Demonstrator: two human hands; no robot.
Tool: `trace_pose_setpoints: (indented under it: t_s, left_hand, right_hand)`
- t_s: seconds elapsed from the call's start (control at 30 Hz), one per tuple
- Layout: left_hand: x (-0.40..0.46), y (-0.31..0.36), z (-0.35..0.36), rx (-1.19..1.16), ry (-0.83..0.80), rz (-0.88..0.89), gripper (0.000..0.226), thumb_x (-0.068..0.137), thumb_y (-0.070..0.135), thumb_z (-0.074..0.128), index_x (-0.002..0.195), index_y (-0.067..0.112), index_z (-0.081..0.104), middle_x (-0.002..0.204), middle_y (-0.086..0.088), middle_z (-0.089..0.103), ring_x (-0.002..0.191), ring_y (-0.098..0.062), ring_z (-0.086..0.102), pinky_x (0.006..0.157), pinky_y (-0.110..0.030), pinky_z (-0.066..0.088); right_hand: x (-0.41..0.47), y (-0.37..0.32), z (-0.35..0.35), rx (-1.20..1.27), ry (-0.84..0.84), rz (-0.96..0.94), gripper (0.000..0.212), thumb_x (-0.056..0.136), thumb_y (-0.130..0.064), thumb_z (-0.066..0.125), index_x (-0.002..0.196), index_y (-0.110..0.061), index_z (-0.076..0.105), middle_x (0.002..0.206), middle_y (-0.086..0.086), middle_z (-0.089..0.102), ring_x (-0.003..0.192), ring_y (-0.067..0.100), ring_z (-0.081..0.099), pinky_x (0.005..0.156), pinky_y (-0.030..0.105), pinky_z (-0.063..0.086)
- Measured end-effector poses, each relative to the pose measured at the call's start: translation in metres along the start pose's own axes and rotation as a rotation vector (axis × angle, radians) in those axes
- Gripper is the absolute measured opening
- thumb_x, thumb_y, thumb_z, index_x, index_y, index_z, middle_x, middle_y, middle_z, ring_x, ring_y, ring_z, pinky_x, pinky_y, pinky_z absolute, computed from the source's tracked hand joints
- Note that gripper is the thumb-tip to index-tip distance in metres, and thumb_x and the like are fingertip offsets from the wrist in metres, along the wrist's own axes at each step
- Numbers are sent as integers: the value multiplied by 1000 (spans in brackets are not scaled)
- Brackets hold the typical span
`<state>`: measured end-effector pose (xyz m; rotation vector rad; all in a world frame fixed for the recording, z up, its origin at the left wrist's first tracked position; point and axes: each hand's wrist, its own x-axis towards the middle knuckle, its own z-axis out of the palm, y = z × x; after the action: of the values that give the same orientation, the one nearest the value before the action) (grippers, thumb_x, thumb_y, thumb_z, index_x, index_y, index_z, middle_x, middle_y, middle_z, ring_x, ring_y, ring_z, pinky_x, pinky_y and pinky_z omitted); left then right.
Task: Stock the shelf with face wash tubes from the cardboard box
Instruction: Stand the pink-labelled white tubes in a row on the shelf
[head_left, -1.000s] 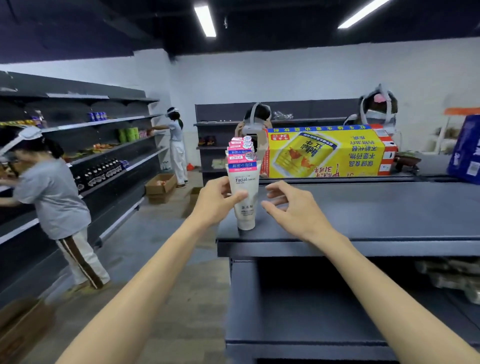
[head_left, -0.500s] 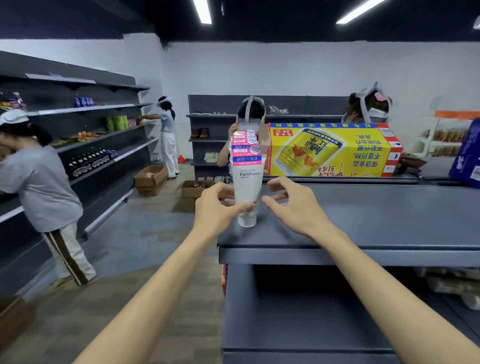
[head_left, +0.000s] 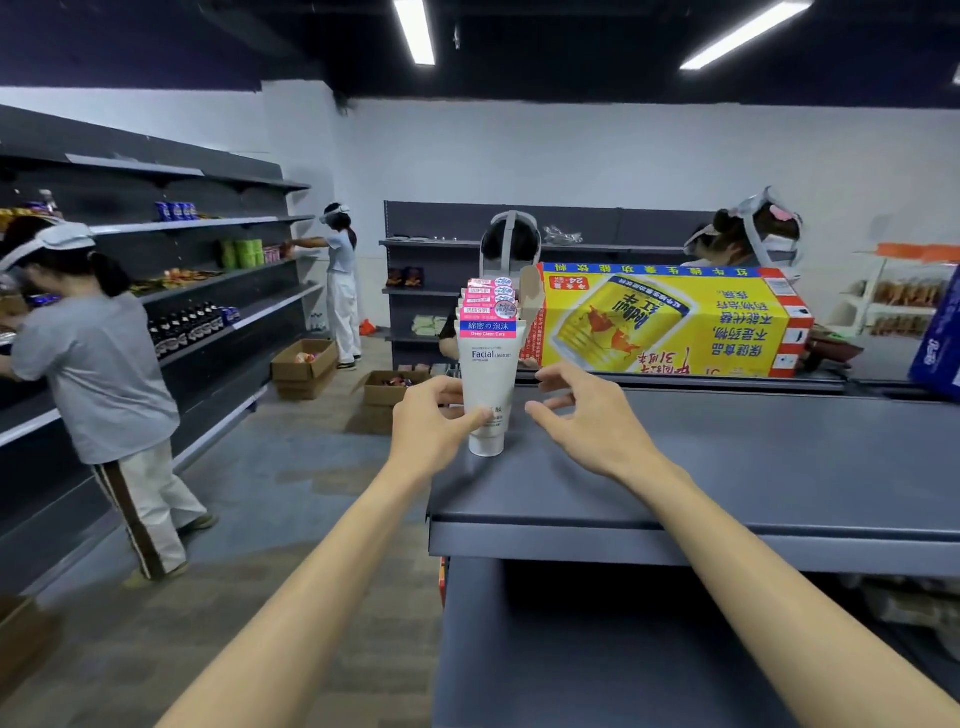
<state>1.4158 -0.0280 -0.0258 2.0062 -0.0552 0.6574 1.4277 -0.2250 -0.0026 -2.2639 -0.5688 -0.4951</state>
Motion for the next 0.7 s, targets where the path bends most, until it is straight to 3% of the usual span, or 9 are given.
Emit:
trace_pose_setpoints:
  t_s: [0.2,0.43,0.7]
  left_hand:
    - [5,-3,1,0,-6,-2,37,75,26,85,109,18,71,102,8,72,83,9,62,69,-7,47]
    - [5,-4,0,-11,-5,3,38,75,28,85,108,18,70,102,6,73,88,2,66,80,-22,56]
    - [-4,3,-2,-28,-12,-32,44,75,26,85,114,18,66,107,4,72,90,-1,66,82,-22,55]
  right_hand:
    - [6,1,0,2,10,3,34,89,-31,69,120,-22,60,115,-9,65,94,6,66,83,18,44]
    - [10,-1,3,3,12,0,34,89,-30,69,120,-21,60,116,-8,65,94,6,66,83,18,45]
    - [4,-3,-2,-11,15,1,35,89,-31,68,121,-22,59,114,-11,63,93,6,66,86,20,46]
